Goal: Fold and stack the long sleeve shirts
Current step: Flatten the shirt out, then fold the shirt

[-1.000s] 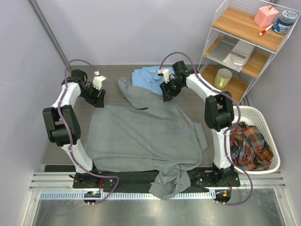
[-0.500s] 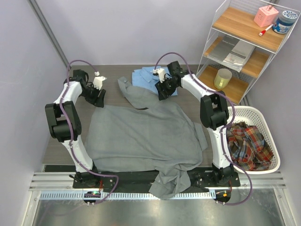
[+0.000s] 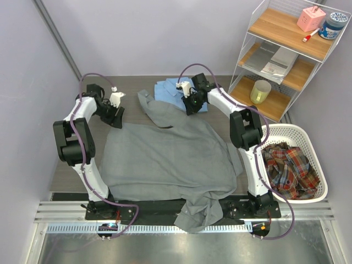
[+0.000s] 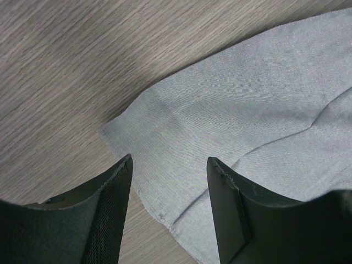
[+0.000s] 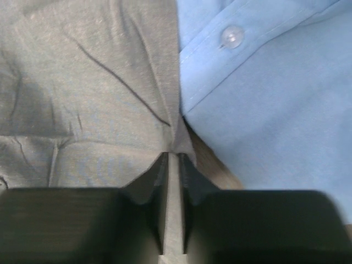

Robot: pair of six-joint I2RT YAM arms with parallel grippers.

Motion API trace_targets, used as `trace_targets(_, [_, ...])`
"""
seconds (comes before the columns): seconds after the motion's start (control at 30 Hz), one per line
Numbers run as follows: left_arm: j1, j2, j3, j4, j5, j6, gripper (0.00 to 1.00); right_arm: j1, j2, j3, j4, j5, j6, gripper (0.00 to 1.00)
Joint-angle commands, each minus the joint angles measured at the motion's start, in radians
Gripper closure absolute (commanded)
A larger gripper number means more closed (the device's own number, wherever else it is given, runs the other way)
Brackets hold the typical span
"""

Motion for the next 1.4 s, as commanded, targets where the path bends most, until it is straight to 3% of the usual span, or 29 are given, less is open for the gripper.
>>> trace_targets(0.0, [0.003, 0.003, 0.023, 0.022, 0.006, -0.015, 0.43, 0.006, -0.034, 0.058, 0.05, 0.04, 0.018, 0.99])
trace_targets(0.23, [0.0, 0.026, 0.079, 0.013, 0.006, -0.007, 0.43, -0.006, -0.14, 0.033, 0.044, 0.048, 0.013, 0.99])
trace_targets(0.43, [-0.003, 0.04, 0.099, 0.008, 0.008, -0.01, 0.43, 0.003, -0.128, 0.018, 0.023, 0.039, -0.014, 0.97])
trace_targets(0.57, [-0.004, 0.035, 0.094, 0.008, 0.005, -0.01, 0.43, 0.023, -0.079, 0.062, -0.019, 0.033, -0.014, 0.67])
trace_targets(0.63, [-0.006, 0.032, 0.091, 0.007, -0.002, -0.011, 0.43, 0.033, -0.07, 0.063, -0.022, 0.042, -0.019, 0.62])
trace_targets(1.37, [-0.006, 0.02, 0.069, -0.001, -0.017, 0.012, 0.42, 0.049, 0.001, 0.064, 0.05, 0.18, -0.041, 0.61])
